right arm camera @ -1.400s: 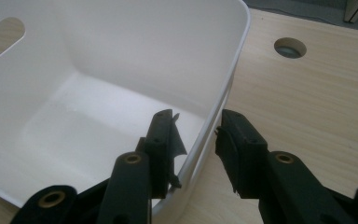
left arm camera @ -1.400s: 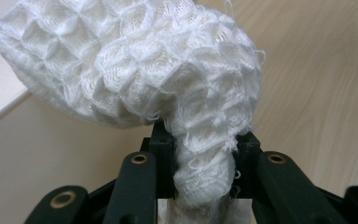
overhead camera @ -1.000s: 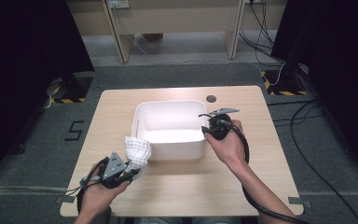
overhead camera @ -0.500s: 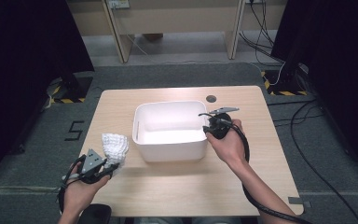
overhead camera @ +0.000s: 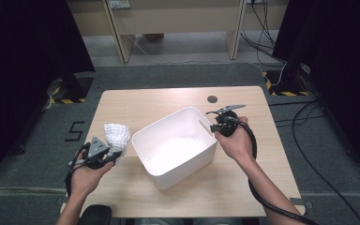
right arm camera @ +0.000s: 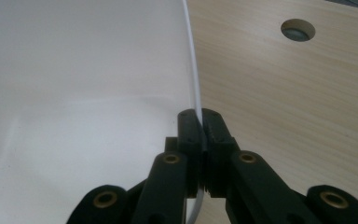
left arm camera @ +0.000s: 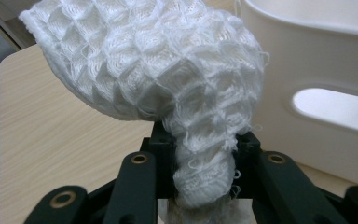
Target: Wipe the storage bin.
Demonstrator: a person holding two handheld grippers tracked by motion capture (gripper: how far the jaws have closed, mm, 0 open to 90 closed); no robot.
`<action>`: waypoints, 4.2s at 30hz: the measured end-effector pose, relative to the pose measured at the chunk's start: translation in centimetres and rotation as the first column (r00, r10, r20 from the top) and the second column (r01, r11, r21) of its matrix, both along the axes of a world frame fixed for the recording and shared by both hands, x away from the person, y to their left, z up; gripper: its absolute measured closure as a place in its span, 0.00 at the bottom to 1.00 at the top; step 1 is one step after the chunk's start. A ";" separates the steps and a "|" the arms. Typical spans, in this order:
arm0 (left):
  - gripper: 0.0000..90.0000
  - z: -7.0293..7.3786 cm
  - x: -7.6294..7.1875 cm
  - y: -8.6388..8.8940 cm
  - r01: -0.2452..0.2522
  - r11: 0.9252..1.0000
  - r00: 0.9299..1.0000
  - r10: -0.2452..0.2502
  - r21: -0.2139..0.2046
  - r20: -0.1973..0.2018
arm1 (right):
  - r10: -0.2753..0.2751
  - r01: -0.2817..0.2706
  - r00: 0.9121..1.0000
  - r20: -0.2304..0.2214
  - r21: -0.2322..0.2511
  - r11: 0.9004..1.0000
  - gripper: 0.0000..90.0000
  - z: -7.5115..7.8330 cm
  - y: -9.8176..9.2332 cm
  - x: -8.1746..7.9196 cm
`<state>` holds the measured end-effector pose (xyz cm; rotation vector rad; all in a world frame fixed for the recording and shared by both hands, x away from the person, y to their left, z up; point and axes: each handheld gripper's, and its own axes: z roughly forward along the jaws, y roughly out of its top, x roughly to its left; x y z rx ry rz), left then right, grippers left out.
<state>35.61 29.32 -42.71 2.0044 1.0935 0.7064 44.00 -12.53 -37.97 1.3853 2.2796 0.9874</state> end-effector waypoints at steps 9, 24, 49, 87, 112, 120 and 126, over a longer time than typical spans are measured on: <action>0.76 -0.6 2.3 -1.0 0.022 0.999 1.000 -0.022 0.029 -0.008 | -0.014 0.010 0.998 0.065 0.065 0.998 0.88 3.0 -3.1 -2.4; 0.77 -1.0 3.3 -1.2 0.098 0.993 0.995 -0.097 0.071 -0.014 | 0.086 -0.084 0.990 -0.110 0.028 0.996 1.00 -0.5 -2.3 -5.4; 0.77 -1.3 2.2 -3.2 0.217 0.975 0.976 -0.215 0.050 -0.037 | -0.027 0.027 0.999 -0.041 0.017 0.999 1.00 -1.0 -1.0 -0.9; 0.76 -0.8 0.0 -6.7 0.265 0.961 0.964 -0.264 0.075 -0.017 | -0.017 0.019 0.999 -0.038 0.057 0.998 0.81 1.9 1.8 -1.8; 0.76 0.0 -1.3 -6.9 0.296 0.954 0.955 -0.296 0.052 -0.005 | -0.034 0.036 0.999 -0.023 0.082 0.996 0.80 1.6 1.0 -2.2; 0.76 -0.3 -5.1 -6.9 0.367 0.930 0.930 -0.367 0.023 -0.020 | 0.009 -0.006 1.000 -0.030 0.101 0.995 0.82 1.2 0.3 -5.0; 0.76 0.1 -6.9 -7.6 0.405 0.914 0.914 -0.405 0.015 -0.025 | 0.017 -0.014 1.000 -0.024 0.110 0.994 0.84 1.4 0.3 -5.9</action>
